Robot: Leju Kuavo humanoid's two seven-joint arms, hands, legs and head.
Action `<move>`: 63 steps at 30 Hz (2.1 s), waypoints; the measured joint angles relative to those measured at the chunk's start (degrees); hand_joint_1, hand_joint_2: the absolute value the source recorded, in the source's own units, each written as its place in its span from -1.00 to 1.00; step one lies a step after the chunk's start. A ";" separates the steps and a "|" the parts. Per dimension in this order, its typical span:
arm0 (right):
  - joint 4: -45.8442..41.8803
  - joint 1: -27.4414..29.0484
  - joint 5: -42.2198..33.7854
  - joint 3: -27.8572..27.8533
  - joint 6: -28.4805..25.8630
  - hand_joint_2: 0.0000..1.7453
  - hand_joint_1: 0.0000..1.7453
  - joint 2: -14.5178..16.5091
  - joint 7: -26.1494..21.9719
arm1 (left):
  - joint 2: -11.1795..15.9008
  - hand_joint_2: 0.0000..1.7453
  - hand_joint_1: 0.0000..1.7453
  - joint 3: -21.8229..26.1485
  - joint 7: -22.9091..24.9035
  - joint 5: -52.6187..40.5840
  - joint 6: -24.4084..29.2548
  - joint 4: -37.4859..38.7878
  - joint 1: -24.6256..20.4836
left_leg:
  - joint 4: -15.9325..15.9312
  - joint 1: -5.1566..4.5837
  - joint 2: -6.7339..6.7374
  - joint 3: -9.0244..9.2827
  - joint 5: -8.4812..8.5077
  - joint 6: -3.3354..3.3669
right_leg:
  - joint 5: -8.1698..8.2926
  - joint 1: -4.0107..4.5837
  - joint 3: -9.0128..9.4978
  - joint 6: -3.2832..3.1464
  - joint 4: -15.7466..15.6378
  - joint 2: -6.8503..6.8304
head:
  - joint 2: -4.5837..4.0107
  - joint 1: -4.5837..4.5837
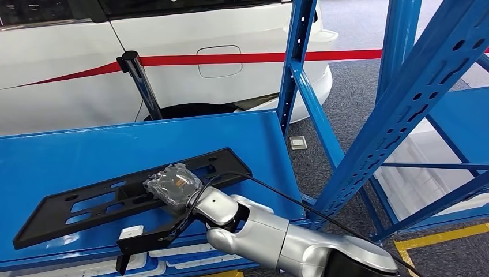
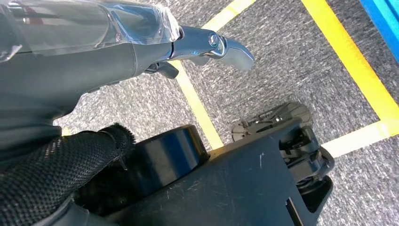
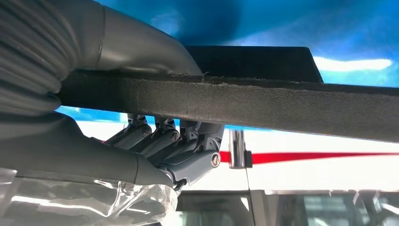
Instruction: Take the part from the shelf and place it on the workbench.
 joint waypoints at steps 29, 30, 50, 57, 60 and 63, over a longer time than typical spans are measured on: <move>-17.19 4.04 24.33 -2.71 -13.27 1.00 1.00 -7.08 -4.55 | -0.18 1.00 -1.00 -1.98 0.02 -2.65 -0.96 -0.01 -0.82 | 0.00 0.00 0.00 -0.05 0.00 0.00 | 0.00 0.00 -0.06 0.00 0.00 0.01 | 0.00 0.00; -17.81 4.04 24.45 -2.73 -13.31 1.00 1.00 -7.27 -4.58 | -0.18 1.00 -1.00 -2.02 0.02 -2.67 -1.00 -0.01 -0.84 | 0.00 0.00 0.00 -0.05 0.00 0.00 | 0.00 0.00 -0.06 0.00 0.00 0.01 | 0.00 0.00; -23.88 4.57 23.14 -3.63 -13.31 1.00 1.00 -9.98 -4.48 | -0.28 1.00 -1.00 -2.38 0.99 -3.56 -2.43 -0.01 -1.40 | -0.74 0.85 0.35 -0.28 1.16 0.33 | -1.75 -1.89 -1.92 3.13 5.71 -0.33 | 0.01 0.31; -24.60 4.56 23.05 -4.12 -13.33 1.00 1.00 -10.06 -4.51 | -0.24 1.00 -1.00 -2.48 1.08 -3.69 -2.44 0.00 -1.61 | 2.55 1.20 0.17 -2.45 -0.76 -2.33 | 1.13 -1.75 -2.18 -0.09 1.96 0.05 | 0.01 0.40; -24.65 4.58 23.03 -4.16 -13.33 1.00 1.00 -10.05 -4.51 | -0.25 1.00 -1.00 -2.48 1.05 -3.66 -2.64 0.00 -2.07 | 13.92 1.05 0.26 -5.42 -8.69 -2.35 | 2.36 -1.26 -3.70 -1.00 1.99 -0.11 | 0.00 0.37; -24.67 4.64 22.90 -4.15 -13.33 1.00 1.00 -10.07 -4.53 | -0.26 1.00 -1.00 -2.50 1.09 -3.69 -2.84 0.00 -2.15 | 15.81 0.57 0.26 -3.06 -8.98 -1.60 | 3.49 -0.48 -5.17 -1.29 2.04 -0.08 | 0.00 0.37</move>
